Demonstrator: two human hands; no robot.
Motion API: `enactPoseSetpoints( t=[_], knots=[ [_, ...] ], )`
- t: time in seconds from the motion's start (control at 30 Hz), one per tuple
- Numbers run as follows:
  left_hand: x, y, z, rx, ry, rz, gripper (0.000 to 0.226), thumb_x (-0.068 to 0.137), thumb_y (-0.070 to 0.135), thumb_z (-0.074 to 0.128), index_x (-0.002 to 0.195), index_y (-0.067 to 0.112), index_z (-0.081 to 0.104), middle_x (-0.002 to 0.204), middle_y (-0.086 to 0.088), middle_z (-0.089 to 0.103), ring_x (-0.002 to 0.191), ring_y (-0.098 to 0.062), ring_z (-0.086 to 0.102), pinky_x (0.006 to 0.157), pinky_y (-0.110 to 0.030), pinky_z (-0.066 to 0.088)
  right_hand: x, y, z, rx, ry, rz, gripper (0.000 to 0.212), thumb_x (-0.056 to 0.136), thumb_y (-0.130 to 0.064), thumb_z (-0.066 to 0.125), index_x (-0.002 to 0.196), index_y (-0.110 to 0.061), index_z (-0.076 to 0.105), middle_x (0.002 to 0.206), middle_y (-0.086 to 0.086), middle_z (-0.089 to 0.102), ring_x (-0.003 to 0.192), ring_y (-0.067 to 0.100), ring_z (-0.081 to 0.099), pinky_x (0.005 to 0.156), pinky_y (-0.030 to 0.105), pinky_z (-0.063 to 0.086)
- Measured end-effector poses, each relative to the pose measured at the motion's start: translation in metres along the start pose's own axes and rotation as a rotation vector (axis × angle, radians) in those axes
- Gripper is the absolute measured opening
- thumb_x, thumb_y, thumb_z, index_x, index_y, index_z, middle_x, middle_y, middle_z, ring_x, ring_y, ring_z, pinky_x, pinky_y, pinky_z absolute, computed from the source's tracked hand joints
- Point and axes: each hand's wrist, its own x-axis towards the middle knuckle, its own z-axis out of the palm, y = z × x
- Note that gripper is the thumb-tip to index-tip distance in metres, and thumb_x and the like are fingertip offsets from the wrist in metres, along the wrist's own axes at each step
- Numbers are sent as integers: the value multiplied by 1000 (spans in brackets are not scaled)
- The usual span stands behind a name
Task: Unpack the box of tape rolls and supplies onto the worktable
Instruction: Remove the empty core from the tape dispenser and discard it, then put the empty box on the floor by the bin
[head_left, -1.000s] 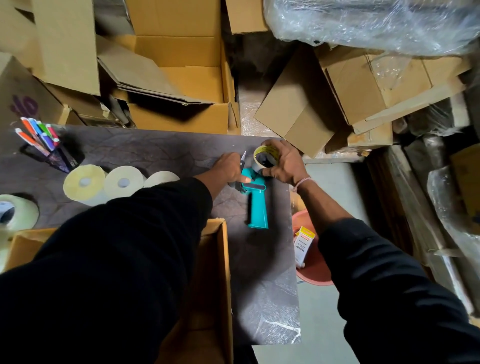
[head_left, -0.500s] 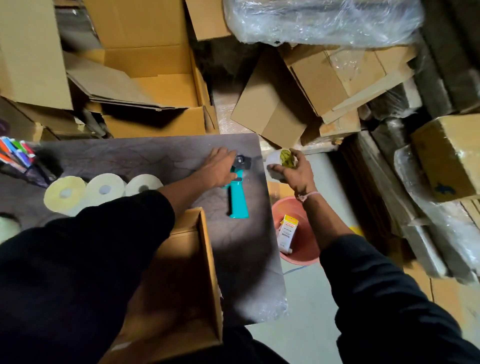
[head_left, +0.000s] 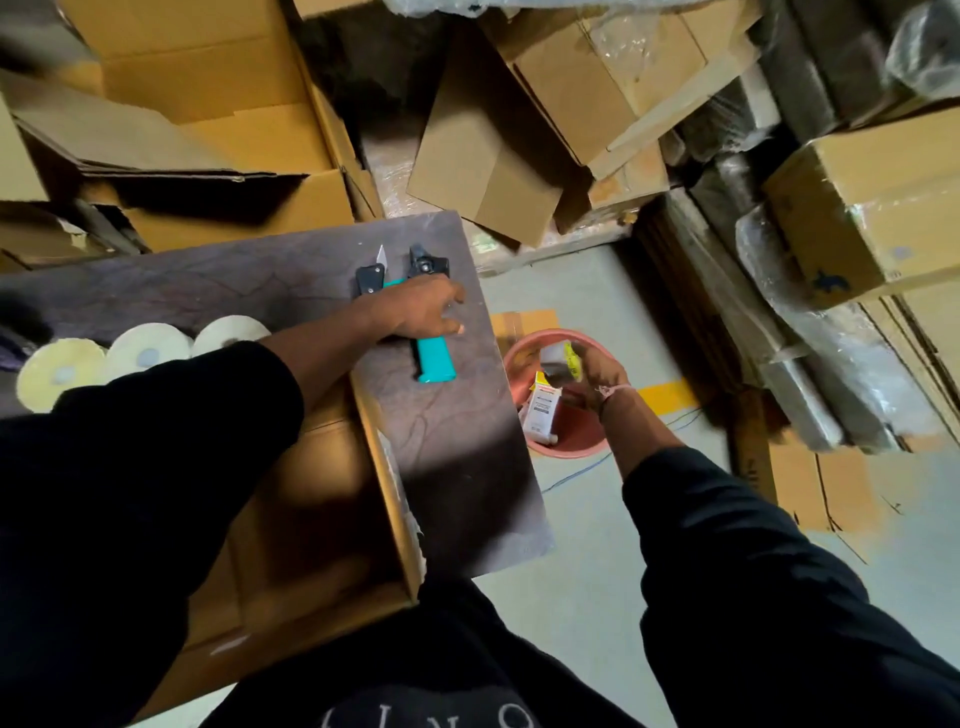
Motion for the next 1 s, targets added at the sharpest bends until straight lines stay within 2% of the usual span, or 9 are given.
enactPoseSetpoints(
  t=[0.07,0.13,0.2,0.33,0.53,0.63,0.73,0.8,1.0],
  knots=[
    [-7,4,-4,-21,-12,-5,54,95,40,66,140,13,53,136,-9,60,118,-25,59,102,-41,49,-52,-10,10,28,-15,18,35,98,-23,50,130,-12,56,134,15,59,90,26,66,65,40,62],
    [-14,7,-7,-76,-34,-15,54,95,40,67,140,13,55,135,-6,62,118,-22,60,103,-39,49,-100,-26,25,39,-21,9,22,96,-25,58,114,-11,59,108,14,62,78,28,62,82,46,60],
    [-23,10,-10,-148,-63,-13,56,94,40,69,140,12,55,133,-3,63,117,-19,59,107,-37,47,-127,-40,43,17,-40,-5,24,94,-29,63,98,-7,58,87,13,58,70,27,59,72,42,58],
    [-53,6,-19,-235,-73,3,57,94,37,70,141,8,55,125,-5,68,115,-20,62,108,-35,45,-162,-45,71,37,-136,-117,17,97,-23,61,88,-9,59,88,12,56,70,24,59,59,32,51],
    [-111,-17,-15,-302,72,22,32,98,32,65,122,11,67,98,2,67,87,-9,58,85,-32,48,-224,-28,110,-35,-257,-176,18,100,-20,53,111,-9,61,85,8,63,68,17,62,59,26,51],
    [-144,-30,-15,-312,141,24,26,98,50,58,98,27,69,86,9,64,82,-11,59,80,-36,49,-261,-15,126,-82,-289,-243,11,99,-19,56,102,-13,64,90,8,65,71,16,63,61,25,48],
    [-176,-45,-14,-312,148,-20,58,80,86,48,99,36,68,100,7,68,96,-14,64,88,-38,52,-294,0,137,-217,-326,-392,13,95,-24,64,100,-12,67,97,12,66,75,19,60,60,24,44],
    [-195,-57,-13,-269,115,-13,74,69,96,45,107,36,68,108,8,69,101,-13,64,93,-39,53,-310,8,144,-327,-355,-475,31,93,-30,68,109,-4,67,98,12,64,81,21,56,57,23,44],
    [-235,-73,-11,-94,-27,-105,50,90,49,72,130,21,61,121,0,67,109,-21,63,91,-36,47,-324,27,169,-702,-247,-565,45,84,-27,79,122,-9,62,106,5,68,93,20,67,79,32,59]
  ],
)
